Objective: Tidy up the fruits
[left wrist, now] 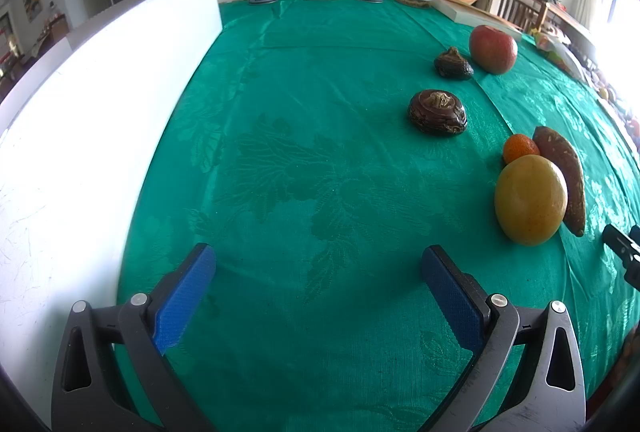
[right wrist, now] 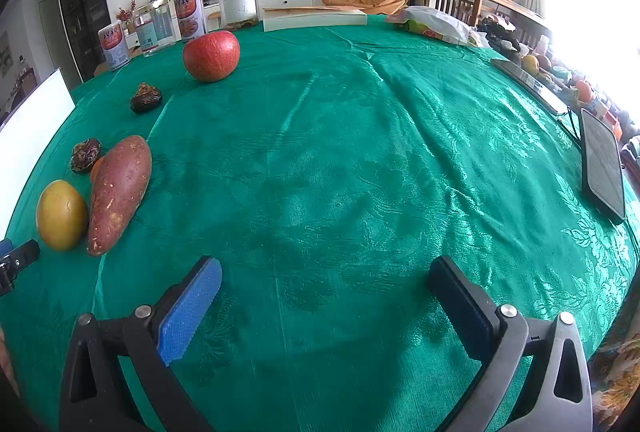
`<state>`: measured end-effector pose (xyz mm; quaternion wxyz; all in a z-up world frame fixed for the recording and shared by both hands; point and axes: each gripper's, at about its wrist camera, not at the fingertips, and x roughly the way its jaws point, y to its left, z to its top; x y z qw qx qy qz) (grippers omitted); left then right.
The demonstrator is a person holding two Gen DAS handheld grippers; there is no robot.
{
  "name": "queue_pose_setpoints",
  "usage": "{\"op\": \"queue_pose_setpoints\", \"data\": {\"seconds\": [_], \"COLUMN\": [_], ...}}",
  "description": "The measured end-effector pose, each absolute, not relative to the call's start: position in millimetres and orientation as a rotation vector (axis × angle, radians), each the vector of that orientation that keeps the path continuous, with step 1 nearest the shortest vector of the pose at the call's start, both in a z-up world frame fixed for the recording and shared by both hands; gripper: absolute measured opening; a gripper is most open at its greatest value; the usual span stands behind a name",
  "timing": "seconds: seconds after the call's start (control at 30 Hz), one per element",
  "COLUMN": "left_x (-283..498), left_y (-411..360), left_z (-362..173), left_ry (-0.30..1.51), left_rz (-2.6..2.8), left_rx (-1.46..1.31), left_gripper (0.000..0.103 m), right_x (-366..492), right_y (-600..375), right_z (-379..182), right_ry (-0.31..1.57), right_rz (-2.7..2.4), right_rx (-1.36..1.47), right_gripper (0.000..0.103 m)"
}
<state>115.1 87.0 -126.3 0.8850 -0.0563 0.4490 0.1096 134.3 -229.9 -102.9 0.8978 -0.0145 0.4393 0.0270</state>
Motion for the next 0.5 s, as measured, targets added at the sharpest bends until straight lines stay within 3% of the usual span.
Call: {"op": "queue_pose_setpoints", "data": {"seconds": [0.5], "left_x": [115.4], "left_y": [87.0], "left_z": [-126.3], "left_ry": [0.934], "left_rz": [0.228], "left_rx": [-0.117], "left_gripper": [0.103], "right_x": [133.8], "right_y": [-228.8], "right_z": [-102.6], "right_ry": [0.910], "right_rz": [0.060], "right_rx": [-0.032], "right_gripper": [0.103]}}
